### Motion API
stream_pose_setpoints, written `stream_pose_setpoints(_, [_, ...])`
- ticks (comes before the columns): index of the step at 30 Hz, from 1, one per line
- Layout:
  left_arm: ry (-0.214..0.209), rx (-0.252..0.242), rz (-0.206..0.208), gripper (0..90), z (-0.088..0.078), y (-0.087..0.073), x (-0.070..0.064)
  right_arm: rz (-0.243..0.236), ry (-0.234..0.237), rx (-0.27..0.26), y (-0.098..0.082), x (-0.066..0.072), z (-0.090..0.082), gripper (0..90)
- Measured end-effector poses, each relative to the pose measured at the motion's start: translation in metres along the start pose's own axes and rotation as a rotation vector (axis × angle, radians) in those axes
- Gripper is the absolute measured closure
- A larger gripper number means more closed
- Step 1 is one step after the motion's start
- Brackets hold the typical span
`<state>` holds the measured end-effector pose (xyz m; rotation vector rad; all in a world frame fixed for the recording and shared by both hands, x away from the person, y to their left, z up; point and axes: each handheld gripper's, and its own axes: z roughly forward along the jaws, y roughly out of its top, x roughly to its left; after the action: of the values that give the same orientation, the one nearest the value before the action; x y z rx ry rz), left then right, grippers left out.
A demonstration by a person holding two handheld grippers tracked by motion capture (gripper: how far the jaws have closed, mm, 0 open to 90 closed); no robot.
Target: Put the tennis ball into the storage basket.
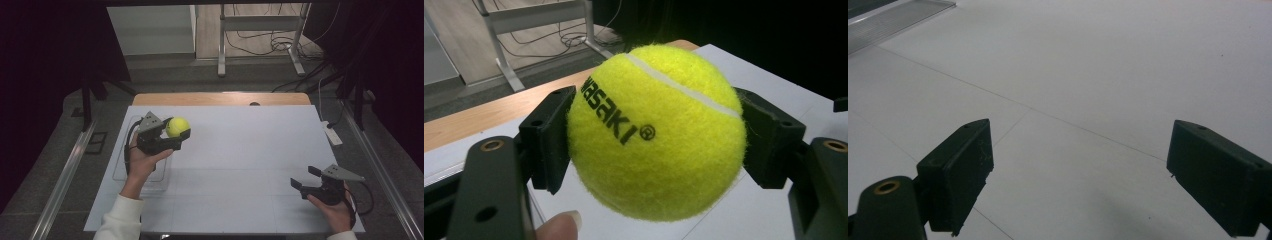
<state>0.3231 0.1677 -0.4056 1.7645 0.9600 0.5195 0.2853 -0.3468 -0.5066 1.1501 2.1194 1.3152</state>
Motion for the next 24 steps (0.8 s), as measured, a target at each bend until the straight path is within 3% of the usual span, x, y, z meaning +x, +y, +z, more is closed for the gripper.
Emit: stream_pose_setpoints(24, [0.054,-0.003,-0.023,26.5,-0.004,-0.001,0.014,-0.004,0.004,0.005,0.000,-0.001,0.001,11.6])
